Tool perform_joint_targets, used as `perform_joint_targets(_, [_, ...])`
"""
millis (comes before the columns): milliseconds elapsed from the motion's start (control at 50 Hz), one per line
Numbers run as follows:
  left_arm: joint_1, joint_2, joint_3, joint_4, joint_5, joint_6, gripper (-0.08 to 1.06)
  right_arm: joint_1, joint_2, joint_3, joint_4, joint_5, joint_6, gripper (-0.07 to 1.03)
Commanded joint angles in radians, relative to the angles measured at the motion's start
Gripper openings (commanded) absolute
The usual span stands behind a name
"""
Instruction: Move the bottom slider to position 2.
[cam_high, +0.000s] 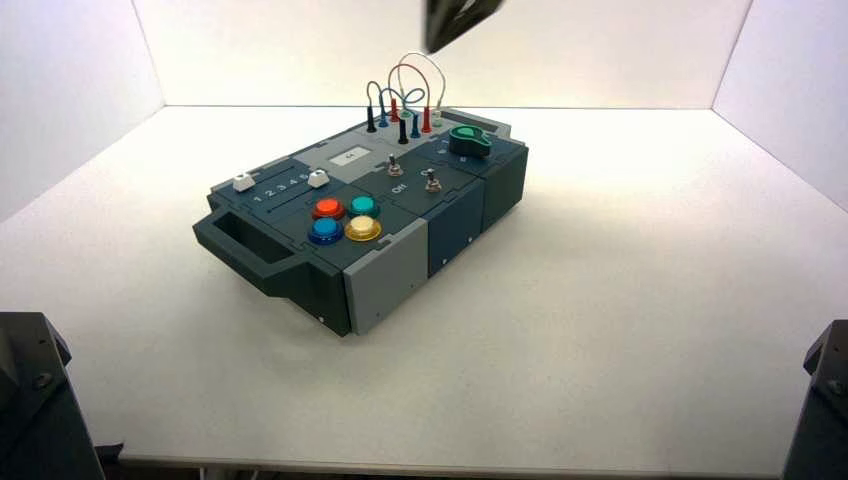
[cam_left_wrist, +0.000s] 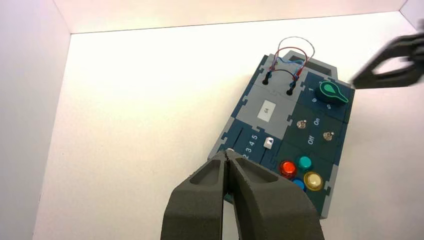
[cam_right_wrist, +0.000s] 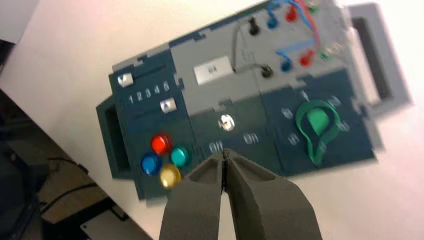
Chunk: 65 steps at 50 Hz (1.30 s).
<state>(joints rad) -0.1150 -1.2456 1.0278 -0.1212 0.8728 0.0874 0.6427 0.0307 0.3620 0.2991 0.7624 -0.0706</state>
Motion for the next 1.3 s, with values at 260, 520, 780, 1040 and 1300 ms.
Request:
perform_joint_targets(260, [0.002,0.008,-0.029,-0.005,-0.006,-0.002,-0.03,0.032,0.195,-0.192,0.005,0.058,-0.006,-0.02])
perform_joint_targets(520, [0.003,0.025,-0.063,-0.006,-0.006,-0.002,-0.03,0.103,0.310,-0.296,0.005,0.121,-0.006,-0.02])
perform_joint_targets(780, [0.003,0.041,-0.075,-0.006,-0.009,0.002,-0.03,0.141,0.354,-0.360,0.006,0.172,0.011,-0.02])
perform_joint_targets(1040, [0.003,0.044,-0.075,-0.006,-0.023,0.008,-0.03,0.141,0.371,-0.356,0.006,0.178,0.011,-0.02])
perform_joint_targets(1300, [0.003,0.061,-0.078,-0.005,-0.029,0.018,-0.03,0.141,0.420,-0.387,0.006,0.186,0.011,-0.02])
